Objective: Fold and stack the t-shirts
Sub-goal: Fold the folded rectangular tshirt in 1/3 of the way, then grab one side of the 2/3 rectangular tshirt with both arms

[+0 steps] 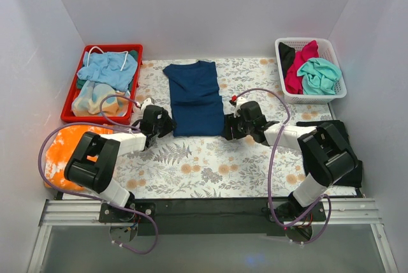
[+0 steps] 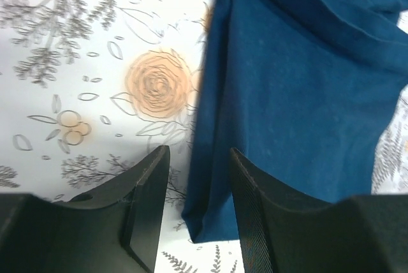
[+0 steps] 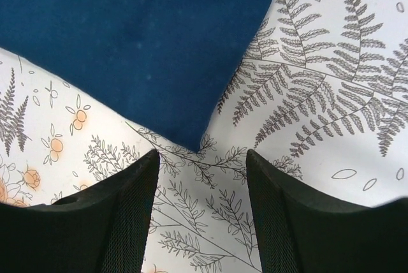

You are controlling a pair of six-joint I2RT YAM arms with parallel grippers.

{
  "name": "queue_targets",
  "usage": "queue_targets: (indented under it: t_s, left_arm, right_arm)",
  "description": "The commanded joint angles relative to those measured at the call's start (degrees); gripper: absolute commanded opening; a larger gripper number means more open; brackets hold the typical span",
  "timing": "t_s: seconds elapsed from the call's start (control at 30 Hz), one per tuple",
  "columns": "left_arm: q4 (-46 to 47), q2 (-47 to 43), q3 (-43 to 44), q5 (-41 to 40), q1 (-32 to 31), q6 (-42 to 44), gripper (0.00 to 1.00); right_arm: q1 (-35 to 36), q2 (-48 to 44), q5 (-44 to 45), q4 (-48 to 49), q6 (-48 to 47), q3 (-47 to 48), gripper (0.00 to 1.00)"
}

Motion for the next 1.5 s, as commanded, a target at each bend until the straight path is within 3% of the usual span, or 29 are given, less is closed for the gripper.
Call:
queue_targets:
  t_s: [0.0, 0.37, 0.67, 0.93, 1.07, 1.17, 1.27, 1.33, 1.37, 1.4, 1.43, 1.47]
  left_arm:
    - [3.3, -0.4, -2.4, 5.3, 0.0, 1.2, 0.41]
    - [0.5, -8.2, -4.6, 2.6, 0.0, 1.7, 0.41]
    - [-1.3, -16.2, -5.8, 5.7, 0.0, 1.9, 0.42]
    - [-0.9, -10.7, -6.6, 6.2, 0.0, 2.3, 0.44]
    - [3.9, -5.4, -7.0, 13.9, 0.0, 2.0, 0.44]
    - [6.0, -1.9, -6.6, 15.0, 0.1, 1.3, 0.44]
    - [5.1, -1.5, -6.6, 14.9, 0.0, 1.1, 0.40]
    - [3.3, -2.4, -6.9, 13.3, 0.0, 1.3, 0.36]
    - [2.5, -2.8, -7.0, 12.9, 0.0, 1.6, 0.30]
    - [1.1, -4.0, -7.5, 12.6, 0.0, 1.9, 0.26]
    - [0.4, -4.7, -7.9, 12.0, 0.0, 2.1, 0.20]
    - [-0.6, -5.4, -8.2, 12.0, 0.0, 2.3, 0.09]
  right_arm:
    - [0.4, 1.5, -2.5, 6.6, 2.0, -0.5, 0.62]
    - [0.9, 4.3, -2.2, 8.7, 3.1, 0.0, 0.60]
    - [0.9, 4.5, -2.0, 8.8, 3.7, 0.0, 0.59]
    - [1.1, 5.3, -2.2, 8.8, 4.1, 0.1, 0.58]
    - [1.3, 5.9, -2.4, 8.8, 4.3, 0.1, 0.57]
    - [1.5, 6.2, -2.2, 8.8, 4.4, 0.0, 0.57]
    - [1.6, 6.4, -2.2, 8.8, 4.5, -0.1, 0.51]
    - [1.7, 6.5, -2.0, 8.8, 4.4, -0.3, 0.40]
    - [1.7, 6.6, -2.0, 8.8, 4.4, -0.5, 0.34]
    - [1.7, 6.7, -2.1, 8.8, 4.4, -0.6, 0.20]
    - [1.7, 6.6, -2.1, 8.8, 4.5, -0.8, 0.12]
    - [1.7, 6.6, -2.3, 8.8, 4.4, -1.2, 0.06]
